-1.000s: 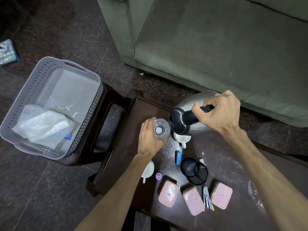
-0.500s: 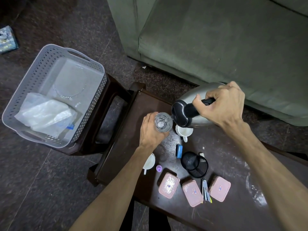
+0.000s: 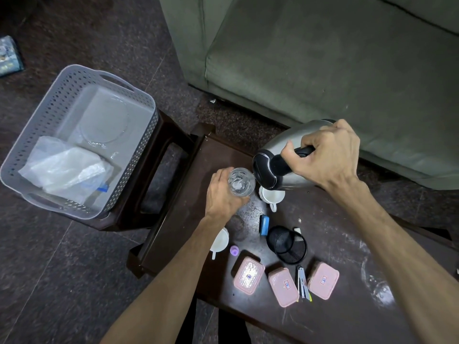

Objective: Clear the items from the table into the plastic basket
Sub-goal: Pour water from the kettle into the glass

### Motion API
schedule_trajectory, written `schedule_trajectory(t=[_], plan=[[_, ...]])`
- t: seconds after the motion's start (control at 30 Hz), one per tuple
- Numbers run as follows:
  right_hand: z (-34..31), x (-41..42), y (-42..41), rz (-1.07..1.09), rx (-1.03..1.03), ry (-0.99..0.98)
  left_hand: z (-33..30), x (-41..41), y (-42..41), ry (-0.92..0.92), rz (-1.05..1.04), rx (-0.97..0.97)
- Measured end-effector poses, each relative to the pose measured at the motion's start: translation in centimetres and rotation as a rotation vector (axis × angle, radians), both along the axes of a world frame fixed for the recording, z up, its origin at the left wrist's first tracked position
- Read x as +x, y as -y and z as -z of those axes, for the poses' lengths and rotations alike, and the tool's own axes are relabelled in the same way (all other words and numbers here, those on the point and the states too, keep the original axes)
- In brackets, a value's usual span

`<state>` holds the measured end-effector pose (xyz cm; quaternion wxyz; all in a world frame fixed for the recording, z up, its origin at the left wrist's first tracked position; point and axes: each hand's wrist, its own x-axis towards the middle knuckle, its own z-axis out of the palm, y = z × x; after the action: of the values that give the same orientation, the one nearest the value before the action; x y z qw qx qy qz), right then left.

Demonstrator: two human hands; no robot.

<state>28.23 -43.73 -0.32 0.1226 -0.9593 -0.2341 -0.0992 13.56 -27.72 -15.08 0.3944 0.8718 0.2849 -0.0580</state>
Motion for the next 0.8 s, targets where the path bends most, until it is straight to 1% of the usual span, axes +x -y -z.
schedule_trajectory(t=[0.3,0.8], plan=[[-0.03,-0.19,0.10,0.012,-0.016,0.001,0.39,-0.73,0.12,0.070,-0.036,-0.024],[-0.37,-0.43,0.22,-0.001,0.012,0.033,0.41,-0.69,0.20,0.052,-0.049,-0.024]])
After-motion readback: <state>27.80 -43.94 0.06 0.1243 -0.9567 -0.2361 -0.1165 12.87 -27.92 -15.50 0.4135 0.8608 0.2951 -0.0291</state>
